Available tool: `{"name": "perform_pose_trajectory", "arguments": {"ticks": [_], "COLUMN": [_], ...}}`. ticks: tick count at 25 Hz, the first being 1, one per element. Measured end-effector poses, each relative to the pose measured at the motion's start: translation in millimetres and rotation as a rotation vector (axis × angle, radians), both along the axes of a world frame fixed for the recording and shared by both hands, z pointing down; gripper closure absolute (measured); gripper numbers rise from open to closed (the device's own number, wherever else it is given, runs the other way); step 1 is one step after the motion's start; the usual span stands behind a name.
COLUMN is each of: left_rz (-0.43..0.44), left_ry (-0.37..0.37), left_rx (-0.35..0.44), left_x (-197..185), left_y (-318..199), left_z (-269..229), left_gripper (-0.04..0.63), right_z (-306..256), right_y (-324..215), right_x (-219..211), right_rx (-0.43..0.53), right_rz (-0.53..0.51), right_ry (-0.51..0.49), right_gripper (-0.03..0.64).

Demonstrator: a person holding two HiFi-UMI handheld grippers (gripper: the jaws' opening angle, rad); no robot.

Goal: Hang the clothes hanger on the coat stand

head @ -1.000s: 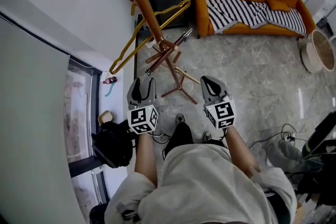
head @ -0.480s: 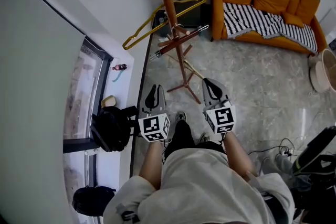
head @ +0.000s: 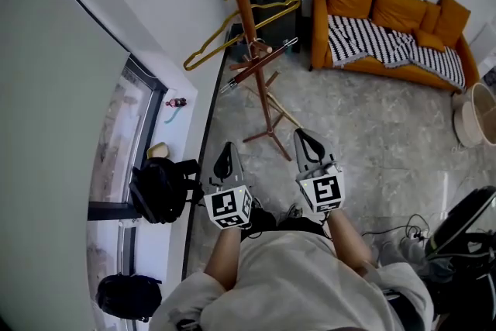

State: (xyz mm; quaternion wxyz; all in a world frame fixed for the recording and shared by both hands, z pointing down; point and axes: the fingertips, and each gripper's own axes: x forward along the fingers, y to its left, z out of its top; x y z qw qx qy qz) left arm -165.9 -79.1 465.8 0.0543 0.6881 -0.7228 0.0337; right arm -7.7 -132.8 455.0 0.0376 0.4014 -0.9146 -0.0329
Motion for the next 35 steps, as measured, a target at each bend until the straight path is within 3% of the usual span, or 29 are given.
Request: {"name": "perform_pose_trajectory", "arguments": {"ticks": [8, 15, 35], "left_rz": [-0.005, 0.042, 0.164], "left_ry": [-0.014, -0.002, 0.001], "left_rx": [0.028, 0.027, 0.075], "left_x": [-0.7, -5.7, -19.6], "left_y": [11.6, 11.7, -7.6], "left_z": [-13.9, -16.0, -37.9], "left_gripper": [0.586, 0.586, 0.586], "right_z": [-22.9, -24.9, -37.9], "right_y": [10.8, 18.2, 11.0], "right_x": [-4.0, -23.7, -36.4], "right_rx": [0.044, 0.039, 0.042], "right_rz": [-0.018, -0.011, 0.110], "right_ry": [-0.012, -0.006, -0.016], "right_gripper": [0.612, 0.612, 0.612]}}
